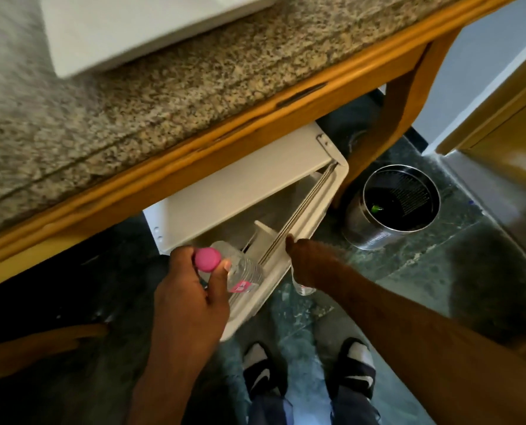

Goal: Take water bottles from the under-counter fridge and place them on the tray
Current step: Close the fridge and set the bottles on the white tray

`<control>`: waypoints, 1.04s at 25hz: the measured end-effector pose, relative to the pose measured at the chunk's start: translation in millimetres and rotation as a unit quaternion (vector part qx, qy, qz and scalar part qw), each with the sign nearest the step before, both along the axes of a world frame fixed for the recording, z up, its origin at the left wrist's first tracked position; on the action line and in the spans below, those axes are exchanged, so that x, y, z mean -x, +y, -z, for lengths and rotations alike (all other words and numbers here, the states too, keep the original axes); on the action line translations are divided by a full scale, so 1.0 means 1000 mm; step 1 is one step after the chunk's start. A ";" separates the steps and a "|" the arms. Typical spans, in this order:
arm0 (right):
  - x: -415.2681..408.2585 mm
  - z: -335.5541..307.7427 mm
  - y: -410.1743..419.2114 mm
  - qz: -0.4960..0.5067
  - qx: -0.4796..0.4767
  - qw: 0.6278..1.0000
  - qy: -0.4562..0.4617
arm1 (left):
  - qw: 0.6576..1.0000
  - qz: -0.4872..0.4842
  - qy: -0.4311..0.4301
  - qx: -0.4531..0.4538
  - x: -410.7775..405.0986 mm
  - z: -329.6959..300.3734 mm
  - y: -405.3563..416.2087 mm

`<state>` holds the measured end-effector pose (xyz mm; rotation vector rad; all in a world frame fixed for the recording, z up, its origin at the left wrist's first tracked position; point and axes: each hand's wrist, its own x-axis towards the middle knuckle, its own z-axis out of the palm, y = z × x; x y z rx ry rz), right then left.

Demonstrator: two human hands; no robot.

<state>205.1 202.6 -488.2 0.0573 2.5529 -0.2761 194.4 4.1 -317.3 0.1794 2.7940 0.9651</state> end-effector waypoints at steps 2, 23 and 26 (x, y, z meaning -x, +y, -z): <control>0.023 -0.002 -0.016 0.024 0.007 1.000 0.005 | 1.000 -0.003 -0.012 -0.006 0.015 0.005 -0.004; 0.047 -0.276 -0.016 -0.079 0.064 0.985 0.140 | 0.997 0.033 0.075 0.007 0.031 -0.134 -0.016; 0.042 -0.412 -0.008 -0.123 0.072 0.972 0.186 | 0.994 0.067 0.089 0.013 0.033 -0.221 -0.008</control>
